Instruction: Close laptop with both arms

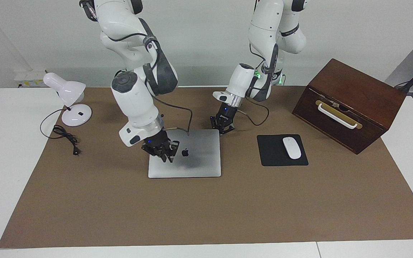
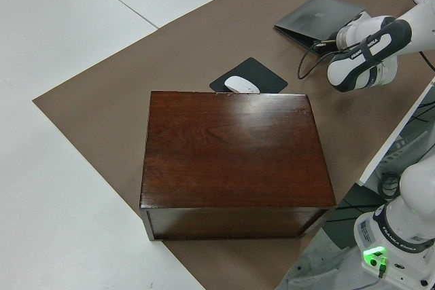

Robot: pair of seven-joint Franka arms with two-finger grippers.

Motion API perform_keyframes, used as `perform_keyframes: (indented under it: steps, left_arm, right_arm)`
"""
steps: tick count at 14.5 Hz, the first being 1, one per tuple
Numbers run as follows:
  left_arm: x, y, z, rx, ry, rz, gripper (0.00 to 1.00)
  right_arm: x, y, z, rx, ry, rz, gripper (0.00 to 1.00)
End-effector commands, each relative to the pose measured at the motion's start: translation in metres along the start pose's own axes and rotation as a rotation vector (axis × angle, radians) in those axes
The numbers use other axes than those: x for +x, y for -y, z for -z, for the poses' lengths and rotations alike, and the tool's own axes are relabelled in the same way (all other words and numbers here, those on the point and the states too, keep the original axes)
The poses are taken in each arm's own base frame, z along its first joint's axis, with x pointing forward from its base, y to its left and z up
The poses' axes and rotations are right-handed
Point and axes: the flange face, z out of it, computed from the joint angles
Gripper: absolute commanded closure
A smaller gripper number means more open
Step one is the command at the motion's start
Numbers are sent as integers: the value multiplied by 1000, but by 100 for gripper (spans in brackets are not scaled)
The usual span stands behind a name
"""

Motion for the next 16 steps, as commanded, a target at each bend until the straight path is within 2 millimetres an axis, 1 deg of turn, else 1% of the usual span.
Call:
perform_keyframes:
  steps: [1,2,3,4,5,6,8,11,12,13,14,16]
  left_arm:
    - [-15,15,-2,23,49,80,100]
    - [-7,15,5,21,31,94,100]
    - [-1,23,11,30,17,107,100]
    - [3,24,16,27,28,112,100]
    - [7,23,20,21,48,113,100]
    - [15,27,29,19,65,123,100]
    - [33,40,53,14,111,146,100]
    - [54,56,96,-4,221,173,100]
    - [58,58,110,-15,260,179,100]
    - [63,62,126,-24,300,185,100]
    - [71,79,145,-20,347,209,100]
    - [94,104,177,-28,450,211,100]
  right_arm:
    - [32,-57,13,-31,-67,138,24]
    - [40,-82,23,-43,-70,180,19]
    - [45,-93,35,-57,-70,247,15]
    - [44,-103,40,-82,-27,292,11]
    - [41,-105,54,-111,-6,307,9]
    - [35,-103,73,-149,17,326,9]
    - [23,-100,104,-187,43,333,2]
    - [8,-100,137,-202,76,283,1]
    - [2,-97,149,-204,76,255,1]
    - [-3,-93,157,-207,77,216,1]
    - [-7,-90,162,-211,78,173,1]
    - [-11,-88,169,-226,75,88,1]
